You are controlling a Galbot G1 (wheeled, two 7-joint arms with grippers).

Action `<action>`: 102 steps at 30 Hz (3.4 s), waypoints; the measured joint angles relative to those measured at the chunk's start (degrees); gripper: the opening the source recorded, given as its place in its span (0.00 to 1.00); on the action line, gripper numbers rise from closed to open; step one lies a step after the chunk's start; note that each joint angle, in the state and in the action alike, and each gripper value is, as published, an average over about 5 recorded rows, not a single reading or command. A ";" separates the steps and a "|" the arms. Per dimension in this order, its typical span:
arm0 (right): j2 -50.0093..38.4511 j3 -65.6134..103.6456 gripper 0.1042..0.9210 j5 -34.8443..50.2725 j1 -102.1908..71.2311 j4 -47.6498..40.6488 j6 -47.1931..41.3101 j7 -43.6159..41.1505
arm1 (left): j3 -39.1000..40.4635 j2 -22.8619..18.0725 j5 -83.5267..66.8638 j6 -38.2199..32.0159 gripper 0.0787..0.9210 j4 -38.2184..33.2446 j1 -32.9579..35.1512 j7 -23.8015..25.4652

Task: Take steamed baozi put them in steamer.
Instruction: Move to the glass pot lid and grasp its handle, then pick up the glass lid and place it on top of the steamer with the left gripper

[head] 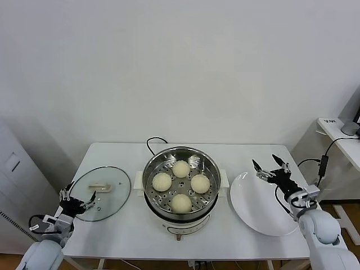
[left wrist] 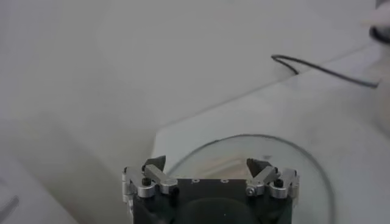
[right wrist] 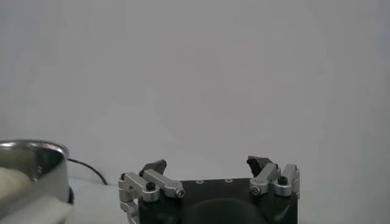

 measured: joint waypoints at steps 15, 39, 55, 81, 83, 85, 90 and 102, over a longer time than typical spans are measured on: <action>4.46 4.67 0.88 -2.64 -2.51 -1.06 0.85 -0.13 | -0.73 -4.29 38.63 -13.03 0.88 9.51 -4.04 -3.48; 6.88 7.26 0.88 -3.72 -4.10 -2.03 1.45 -1.48 | -1.38 -10.87 72.70 -14.91 0.88 21.11 -13.12 -10.91; 7.12 8.39 0.88 -4.10 -4.34 -2.85 1.77 -2.28 | -1.29 -11.79 75.02 -13.89 0.51 22.82 -13.90 -11.81; 6.90 8.57 0.88 -3.85 -3.48 -2.03 1.58 -2.73 | -2.11 -4.30 60.03 -7.66 0.03 6.53 -10.38 -3.68; 6.88 8.55 0.88 -3.81 -3.39 -2.04 1.57 -2.78 | -1.56 -3.11 58.29 -5.78 0.03 3.81 -9.83 -2.10; 6.82 8.49 0.88 -3.79 -3.29 -2.12 1.56 -2.82 | -0.86 -2.04 56.93 -3.59 0.03 0.88 -9.24 -0.52; 6.55 8.39 0.88 -3.71 -3.13 -2.42 1.55 -3.08 | 1.74 0.20 55.20 3.45 0.03 -7.02 -8.44 3.51; 5.60 8.52 0.88 -3.49 -2.71 -2.57 1.38 -3.21 | 13.81 2.10 56.27 21.27 0.03 -19.71 -12.23 11.95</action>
